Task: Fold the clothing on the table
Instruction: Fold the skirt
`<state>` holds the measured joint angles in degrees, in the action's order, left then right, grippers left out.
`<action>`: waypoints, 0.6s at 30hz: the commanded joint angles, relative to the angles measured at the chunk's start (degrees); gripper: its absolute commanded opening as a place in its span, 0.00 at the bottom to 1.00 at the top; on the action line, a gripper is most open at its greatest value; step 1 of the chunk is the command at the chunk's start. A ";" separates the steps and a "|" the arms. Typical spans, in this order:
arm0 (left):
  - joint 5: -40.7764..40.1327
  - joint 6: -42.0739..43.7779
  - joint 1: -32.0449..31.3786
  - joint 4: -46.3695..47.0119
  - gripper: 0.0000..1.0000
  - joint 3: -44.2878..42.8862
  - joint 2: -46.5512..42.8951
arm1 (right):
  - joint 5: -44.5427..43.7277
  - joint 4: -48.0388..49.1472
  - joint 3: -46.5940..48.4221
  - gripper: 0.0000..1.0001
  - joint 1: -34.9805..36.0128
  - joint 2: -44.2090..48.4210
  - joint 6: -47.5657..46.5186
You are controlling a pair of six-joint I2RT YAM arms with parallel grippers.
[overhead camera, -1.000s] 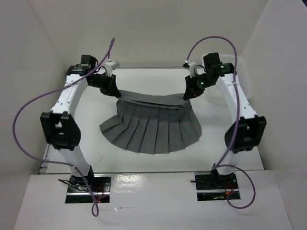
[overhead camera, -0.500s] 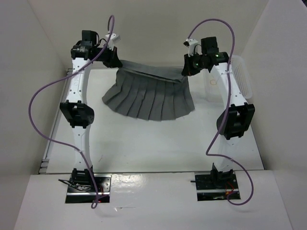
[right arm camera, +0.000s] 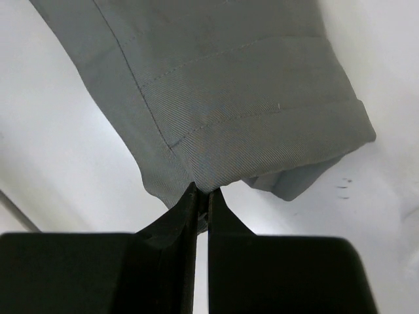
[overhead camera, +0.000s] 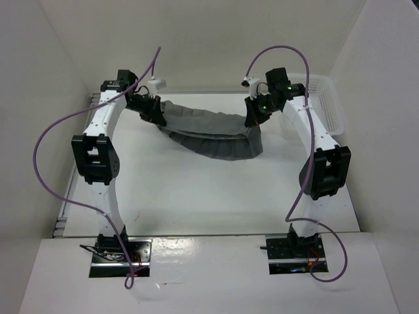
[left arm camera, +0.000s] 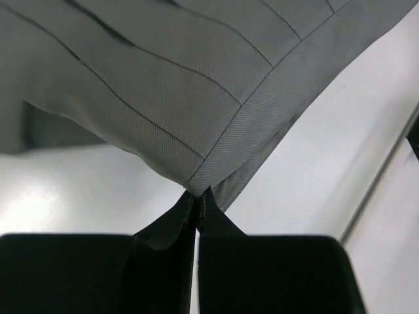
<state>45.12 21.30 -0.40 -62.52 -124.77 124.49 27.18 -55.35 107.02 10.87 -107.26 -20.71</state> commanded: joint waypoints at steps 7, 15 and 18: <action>-5.22 -5.65 0.57 19.89 0.00 25.10 -12.52 | -1.69 -1.07 -9.98 0.00 2.75 8.12 -2.40; -3.47 -5.57 1.11 17.10 0.00 21.68 -8.46 | -2.49 -4.23 -12.28 0.00 7.58 8.12 -4.24; -2.24 -1.36 1.11 14.02 0.00 23.94 -11.36 | 0.49 -9.85 -10.35 0.00 8.11 7.51 -6.87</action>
<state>40.45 15.77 0.19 -46.70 -100.14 116.22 25.17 -58.74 94.48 18.63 -102.37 -24.03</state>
